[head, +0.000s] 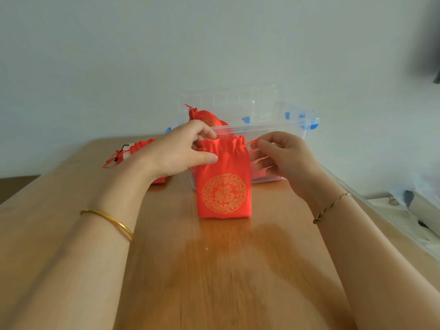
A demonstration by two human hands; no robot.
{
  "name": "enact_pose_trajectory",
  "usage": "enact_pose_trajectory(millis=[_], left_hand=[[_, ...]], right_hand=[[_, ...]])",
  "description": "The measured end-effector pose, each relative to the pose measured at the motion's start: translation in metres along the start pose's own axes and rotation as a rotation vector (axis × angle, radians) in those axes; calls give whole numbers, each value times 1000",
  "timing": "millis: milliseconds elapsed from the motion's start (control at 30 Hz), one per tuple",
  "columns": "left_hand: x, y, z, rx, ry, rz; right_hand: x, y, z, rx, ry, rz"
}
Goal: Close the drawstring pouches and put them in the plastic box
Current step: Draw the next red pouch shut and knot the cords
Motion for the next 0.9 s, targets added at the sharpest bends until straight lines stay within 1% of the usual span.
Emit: enact_pose_trajectory(millis=[133, 300, 367, 500, 633, 700, 767, 833, 900], left_hand=[[-5, 3, -6, -44, 53, -64], [-8, 8, -16, 40, -21, -82], [-10, 11, -20, 88, -50, -96], [-16, 16, -27, 147, -67, -134], [-23, 18, -33, 226, -44, -145], [-26, 18, -36, 249, -36, -139], [-27, 18, -36, 230, -34, -134], [-26, 18, -34, 215, -13, -122], [-24, 18, -31, 199, 72, -98]], right_hand=[[-2, 0, 5, 59, -60, -40], [-1, 0, 5, 81, -45, -58], [1, -2, 2, 114, 53, -77], [6, -6, -6, 197, 338, -120], [7, -5, -13, 242, 440, -143], [8, -5, -13, 246, 458, -145], [8, -6, -10, 228, 470, -128], [11, -8, -4, 191, 464, -79], [15, -9, 3, 138, 448, -17]])
Point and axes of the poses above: each hand's wrist, its own y-axis away from the middle knuckle, its own z-axis out of the palm, x = y × z, the point moved 2 cm from there along -y, towards the middle knuckle, and after that the axes turned 15 degrees about -x, right-handed, at the moved point
